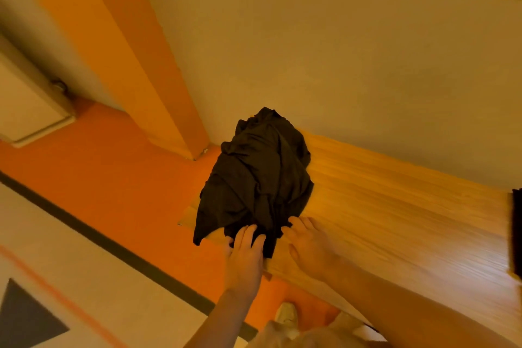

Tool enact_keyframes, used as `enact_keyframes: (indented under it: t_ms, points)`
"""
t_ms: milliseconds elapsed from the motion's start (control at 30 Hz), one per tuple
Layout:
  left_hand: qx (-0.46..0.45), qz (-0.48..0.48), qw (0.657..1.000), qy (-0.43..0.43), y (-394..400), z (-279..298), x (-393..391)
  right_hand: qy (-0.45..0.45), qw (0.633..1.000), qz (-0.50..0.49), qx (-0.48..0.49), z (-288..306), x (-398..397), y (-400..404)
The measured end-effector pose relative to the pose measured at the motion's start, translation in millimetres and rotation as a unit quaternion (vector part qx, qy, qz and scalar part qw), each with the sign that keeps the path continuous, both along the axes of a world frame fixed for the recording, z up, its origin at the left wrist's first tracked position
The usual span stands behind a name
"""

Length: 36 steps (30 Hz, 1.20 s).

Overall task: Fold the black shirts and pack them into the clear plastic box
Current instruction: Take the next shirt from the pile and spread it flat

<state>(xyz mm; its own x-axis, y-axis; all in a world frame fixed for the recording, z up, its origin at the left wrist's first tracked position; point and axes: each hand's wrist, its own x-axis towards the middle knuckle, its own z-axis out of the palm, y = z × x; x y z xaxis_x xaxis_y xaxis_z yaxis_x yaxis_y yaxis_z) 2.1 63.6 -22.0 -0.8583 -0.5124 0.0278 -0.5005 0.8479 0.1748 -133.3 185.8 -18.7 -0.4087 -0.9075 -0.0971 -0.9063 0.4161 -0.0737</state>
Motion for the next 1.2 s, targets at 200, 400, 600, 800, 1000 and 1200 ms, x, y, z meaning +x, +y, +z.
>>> enact_keyframes:
  t_ms: [200, 400, 600, 800, 1000, 1200]
  points:
    - [-0.032, 0.008, 0.996, 0.084, 7, -4, 4, 0.011, 1.0, -0.024, -0.007, 0, 0, -3]
    - [0.018, 0.005, 1.0, 0.025, 35, -5, 4, -0.012, 0.998, -0.061, 0.013, -4, 13, -7]
    - [-0.021, 0.04, 0.998, 0.033, 19, -7, 4, -0.017, 0.996, -0.088, 0.004, 1, 12, -3]
    - [-0.014, 0.072, 0.985, 0.153, 23, -4, 6, -0.033, 0.993, -0.116, -0.017, 2, 19, 6]
    - [0.079, 0.042, 0.975, 0.203, 21, 18, -7, -0.123, 0.972, -0.141, -0.145, 15, 21, 0]
    - [0.099, -0.007, 0.97, 0.22, 16, 33, -15, -0.118, 0.957, -0.129, -0.231, 22, 18, -5]
